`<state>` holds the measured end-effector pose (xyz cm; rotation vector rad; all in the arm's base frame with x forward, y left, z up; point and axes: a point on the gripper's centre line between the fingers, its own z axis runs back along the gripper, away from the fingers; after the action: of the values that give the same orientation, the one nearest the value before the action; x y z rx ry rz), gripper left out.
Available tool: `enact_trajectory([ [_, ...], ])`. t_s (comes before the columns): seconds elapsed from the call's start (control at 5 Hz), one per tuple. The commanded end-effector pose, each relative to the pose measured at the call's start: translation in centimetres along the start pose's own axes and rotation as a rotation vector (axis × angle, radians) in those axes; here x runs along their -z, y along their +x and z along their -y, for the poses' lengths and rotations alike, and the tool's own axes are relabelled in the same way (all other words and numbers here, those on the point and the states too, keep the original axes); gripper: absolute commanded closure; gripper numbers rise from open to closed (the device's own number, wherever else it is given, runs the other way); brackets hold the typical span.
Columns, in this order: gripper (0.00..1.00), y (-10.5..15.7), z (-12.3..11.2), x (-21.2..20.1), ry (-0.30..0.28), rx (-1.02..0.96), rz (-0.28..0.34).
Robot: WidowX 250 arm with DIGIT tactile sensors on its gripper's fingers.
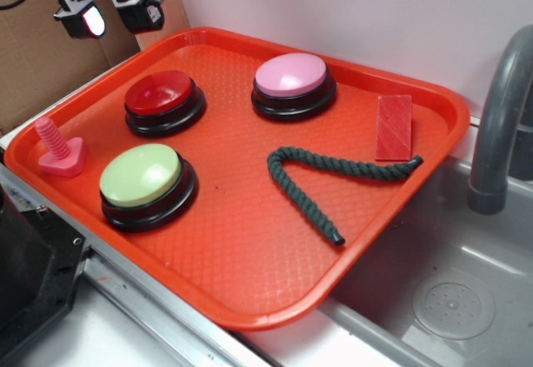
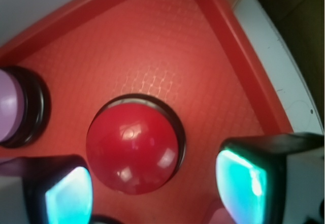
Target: Push the red button.
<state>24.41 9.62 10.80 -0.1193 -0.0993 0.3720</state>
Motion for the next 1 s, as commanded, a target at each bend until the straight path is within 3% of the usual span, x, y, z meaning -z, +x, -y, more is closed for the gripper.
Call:
enact_trajectory([
  [0.0, 0.00, 2.6, 0.4, -2.0, -0.020, 0.084, 0.027],
  [0.8, 0.00, 3.3, 2.2, -2.9, -0.031, 0.164, 0.050],
])
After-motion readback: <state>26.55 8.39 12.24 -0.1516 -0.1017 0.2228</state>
